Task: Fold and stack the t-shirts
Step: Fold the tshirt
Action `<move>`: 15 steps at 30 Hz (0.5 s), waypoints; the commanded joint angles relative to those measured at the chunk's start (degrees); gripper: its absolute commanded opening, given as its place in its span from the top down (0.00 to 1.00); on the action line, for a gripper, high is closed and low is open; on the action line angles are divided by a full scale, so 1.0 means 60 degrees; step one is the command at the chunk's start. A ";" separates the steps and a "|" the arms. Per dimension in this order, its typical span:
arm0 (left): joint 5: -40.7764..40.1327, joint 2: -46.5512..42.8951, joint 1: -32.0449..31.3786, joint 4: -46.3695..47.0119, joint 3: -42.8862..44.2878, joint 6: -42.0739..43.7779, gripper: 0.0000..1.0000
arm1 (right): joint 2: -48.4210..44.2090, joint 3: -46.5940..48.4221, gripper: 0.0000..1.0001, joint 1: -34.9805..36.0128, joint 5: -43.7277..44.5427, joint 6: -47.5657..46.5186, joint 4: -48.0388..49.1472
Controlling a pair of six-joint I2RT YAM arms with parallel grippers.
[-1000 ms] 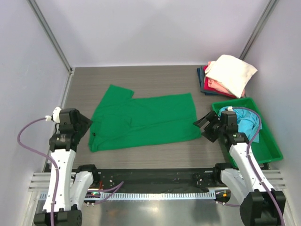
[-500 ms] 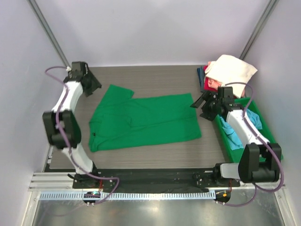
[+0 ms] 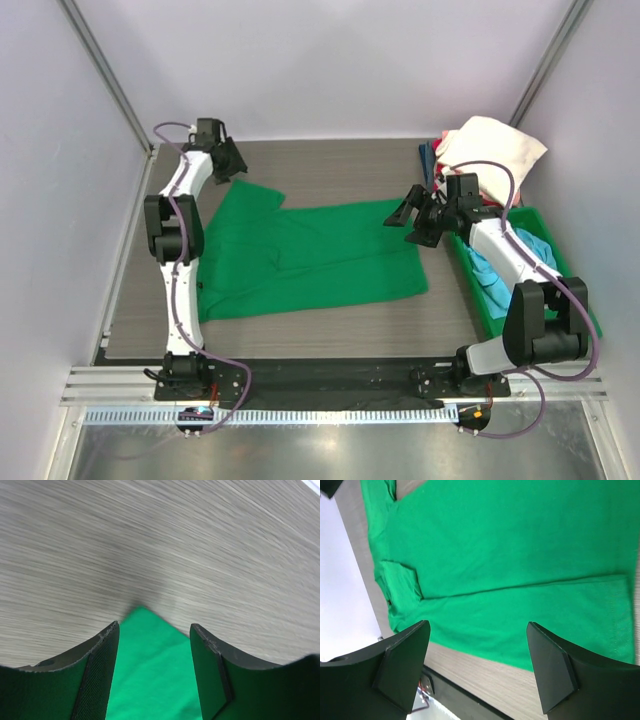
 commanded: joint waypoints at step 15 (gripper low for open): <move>-0.1203 -0.0738 -0.0442 -0.0069 -0.0696 0.0501 0.44 | 0.0601 0.0920 0.16 0.0248 0.0648 -0.0675 -0.0498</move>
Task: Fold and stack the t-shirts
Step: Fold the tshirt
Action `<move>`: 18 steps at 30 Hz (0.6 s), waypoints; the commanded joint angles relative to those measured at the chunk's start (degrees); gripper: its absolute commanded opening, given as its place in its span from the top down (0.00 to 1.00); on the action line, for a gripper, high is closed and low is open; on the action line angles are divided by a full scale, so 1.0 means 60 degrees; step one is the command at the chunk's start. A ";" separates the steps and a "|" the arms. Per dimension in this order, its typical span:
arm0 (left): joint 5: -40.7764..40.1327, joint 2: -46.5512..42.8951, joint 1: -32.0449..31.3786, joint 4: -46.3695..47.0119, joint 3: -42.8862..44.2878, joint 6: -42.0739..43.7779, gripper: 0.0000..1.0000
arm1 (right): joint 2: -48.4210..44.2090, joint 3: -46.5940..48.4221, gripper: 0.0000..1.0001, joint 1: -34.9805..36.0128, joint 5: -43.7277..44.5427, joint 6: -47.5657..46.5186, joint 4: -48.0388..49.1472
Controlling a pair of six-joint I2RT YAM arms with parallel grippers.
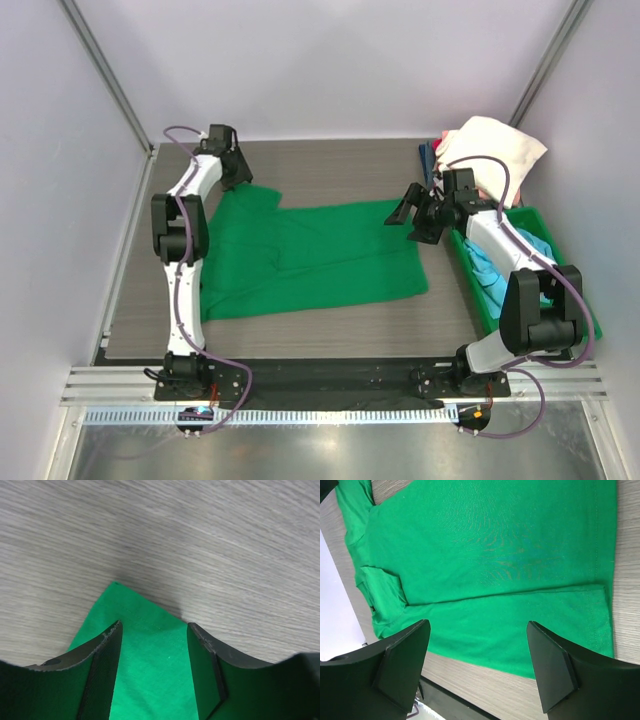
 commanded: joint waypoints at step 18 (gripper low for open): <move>0.0070 0.1149 0.0500 -0.0841 0.1517 0.0211 0.44 | 0.0476 0.0513 0.16 0.0732 0.0555 -0.0212 -0.0054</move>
